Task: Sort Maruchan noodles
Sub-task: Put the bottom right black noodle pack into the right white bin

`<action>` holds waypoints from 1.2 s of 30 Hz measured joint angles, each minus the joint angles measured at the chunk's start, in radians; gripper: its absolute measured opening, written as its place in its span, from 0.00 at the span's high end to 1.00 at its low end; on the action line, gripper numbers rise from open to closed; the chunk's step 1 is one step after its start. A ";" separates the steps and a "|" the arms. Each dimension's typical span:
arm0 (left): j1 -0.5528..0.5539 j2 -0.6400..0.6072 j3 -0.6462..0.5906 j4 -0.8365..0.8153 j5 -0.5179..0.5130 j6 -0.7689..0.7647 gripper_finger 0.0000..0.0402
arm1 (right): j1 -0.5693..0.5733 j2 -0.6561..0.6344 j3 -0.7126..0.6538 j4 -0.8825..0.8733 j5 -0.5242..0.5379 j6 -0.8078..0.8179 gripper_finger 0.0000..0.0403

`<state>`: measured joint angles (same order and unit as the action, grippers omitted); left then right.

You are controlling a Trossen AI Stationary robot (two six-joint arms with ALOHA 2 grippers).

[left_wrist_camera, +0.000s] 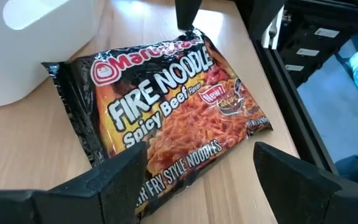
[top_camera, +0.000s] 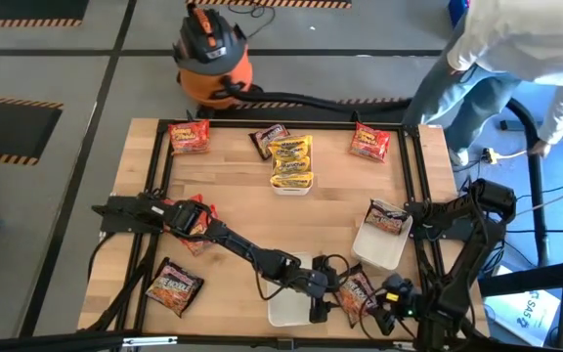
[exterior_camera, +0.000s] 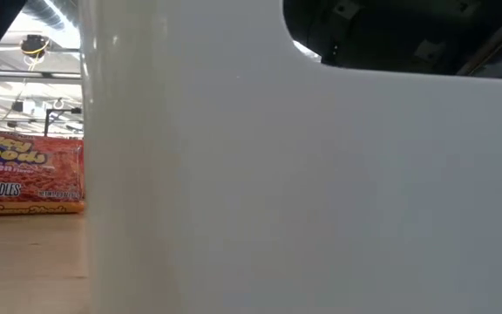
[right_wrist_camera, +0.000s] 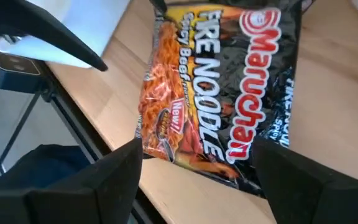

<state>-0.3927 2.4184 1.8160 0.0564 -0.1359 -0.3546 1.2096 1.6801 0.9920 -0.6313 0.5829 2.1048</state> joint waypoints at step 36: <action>0.007 0.080 0.118 -0.120 0.012 -0.083 0.28 | -0.052 0.003 -0.106 0.114 -0.016 0.006 0.29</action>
<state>-0.3855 2.4981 1.9339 -0.0640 -0.1238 -0.4381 1.1576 1.6829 0.8864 -0.5170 0.5671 2.1113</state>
